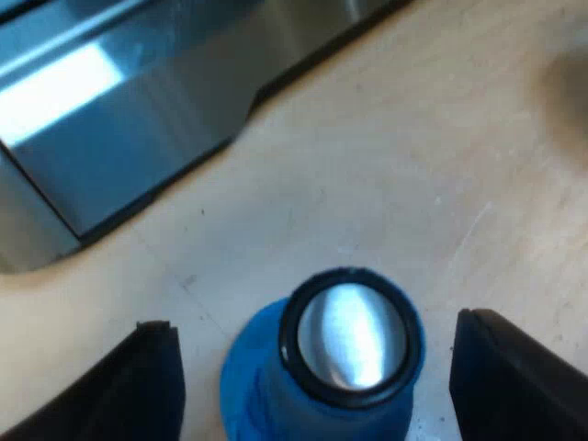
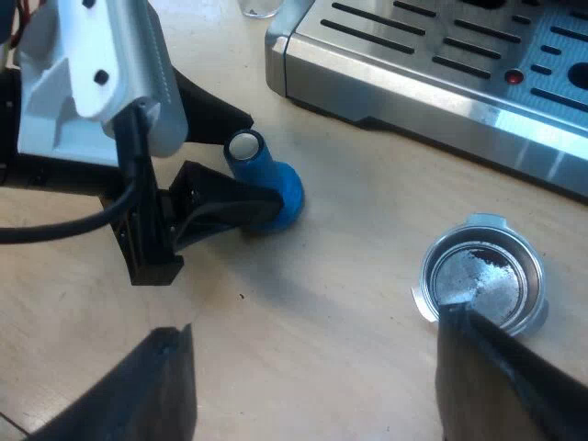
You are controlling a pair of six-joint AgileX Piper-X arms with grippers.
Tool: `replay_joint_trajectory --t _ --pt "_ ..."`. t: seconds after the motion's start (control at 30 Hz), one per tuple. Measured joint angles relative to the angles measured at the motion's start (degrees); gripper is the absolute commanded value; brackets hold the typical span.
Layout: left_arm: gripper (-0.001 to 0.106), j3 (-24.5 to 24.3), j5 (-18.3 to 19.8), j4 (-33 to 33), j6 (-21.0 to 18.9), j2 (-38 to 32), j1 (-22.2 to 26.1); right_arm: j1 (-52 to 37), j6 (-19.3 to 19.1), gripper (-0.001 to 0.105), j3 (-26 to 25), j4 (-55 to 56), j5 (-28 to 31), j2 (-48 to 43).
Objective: Grind coffee beans and then tamp
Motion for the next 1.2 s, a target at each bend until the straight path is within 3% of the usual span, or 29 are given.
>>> replay_joint_trajectory --t 0.1,0.33,0.47,0.7,1.0,1.2 --pt "0.057 0.0 -0.1 0.0 0.0 0.1 0.0 0.0 0.0 0.059 0.0 0.0 0.0 0.0" --pt "0.024 0.0 -0.1 0.1 0.0 0.1 0.0 0.0 0.0 0.059 0.0 0.0 0.0 0.0" --pt "0.012 0.0 -0.1 0.5 0.0 -1.1 0.0 0.0 0.0 0.059 0.0 0.0 0.0 0.0" --pt "0.009 0.0 -0.1 2.7 0.0 -8.4 0.0 0.0 0.0 0.059 0.0 0.0 0.0 0.0" --pt "0.009 0.1 -0.1 14.0 0.0 -19.7 0.0 0.0 -0.4 0.059 0.0 0.0 0.0 0.0" --pt "0.009 -0.7 0.1 20.3 0.0 -26.3 0.0 -0.1 -4.0 0.059 0.0 0.0 1.9 0.0"
